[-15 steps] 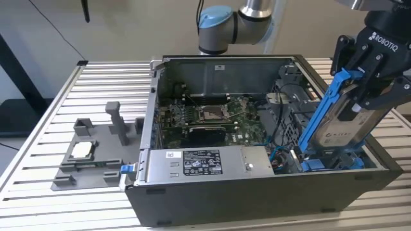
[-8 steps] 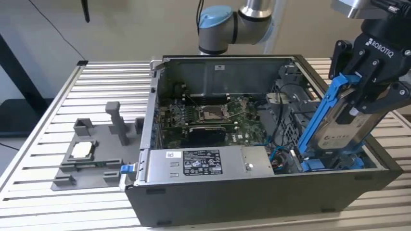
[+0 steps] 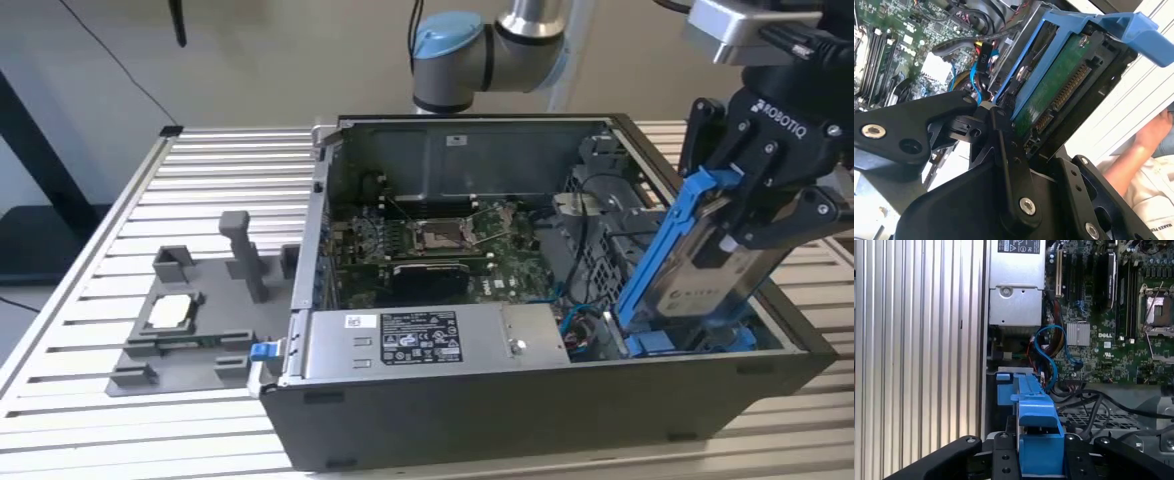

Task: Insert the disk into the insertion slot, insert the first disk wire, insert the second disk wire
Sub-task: 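Insert the disk into the insertion slot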

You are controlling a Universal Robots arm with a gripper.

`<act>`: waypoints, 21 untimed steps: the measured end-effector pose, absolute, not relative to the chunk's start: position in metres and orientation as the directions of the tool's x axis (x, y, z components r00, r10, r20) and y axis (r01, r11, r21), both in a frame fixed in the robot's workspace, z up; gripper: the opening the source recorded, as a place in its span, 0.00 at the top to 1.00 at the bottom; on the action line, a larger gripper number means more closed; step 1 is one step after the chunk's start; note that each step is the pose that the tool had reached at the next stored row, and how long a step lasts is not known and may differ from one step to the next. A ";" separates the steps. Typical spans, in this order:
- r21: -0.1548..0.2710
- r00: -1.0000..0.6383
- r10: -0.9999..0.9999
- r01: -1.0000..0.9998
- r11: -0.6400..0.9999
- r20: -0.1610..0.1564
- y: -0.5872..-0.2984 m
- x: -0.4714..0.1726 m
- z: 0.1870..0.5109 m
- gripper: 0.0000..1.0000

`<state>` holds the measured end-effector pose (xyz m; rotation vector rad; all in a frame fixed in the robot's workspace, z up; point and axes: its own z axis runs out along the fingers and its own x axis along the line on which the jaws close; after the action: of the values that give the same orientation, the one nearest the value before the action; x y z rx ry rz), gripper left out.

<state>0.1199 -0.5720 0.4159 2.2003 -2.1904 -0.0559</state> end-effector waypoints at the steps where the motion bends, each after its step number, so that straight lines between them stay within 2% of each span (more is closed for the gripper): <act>1: 0.051 0.005 -1.000 -0.999 -0.005 -0.001 -0.572 0.120 0.415 0.68; 21: 0.050 0.007 -1.000 -0.999 -0.008 -0.022 -0.572 0.121 0.383 0.68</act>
<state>0.1211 -0.5720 0.3825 2.2152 -2.1988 -0.0794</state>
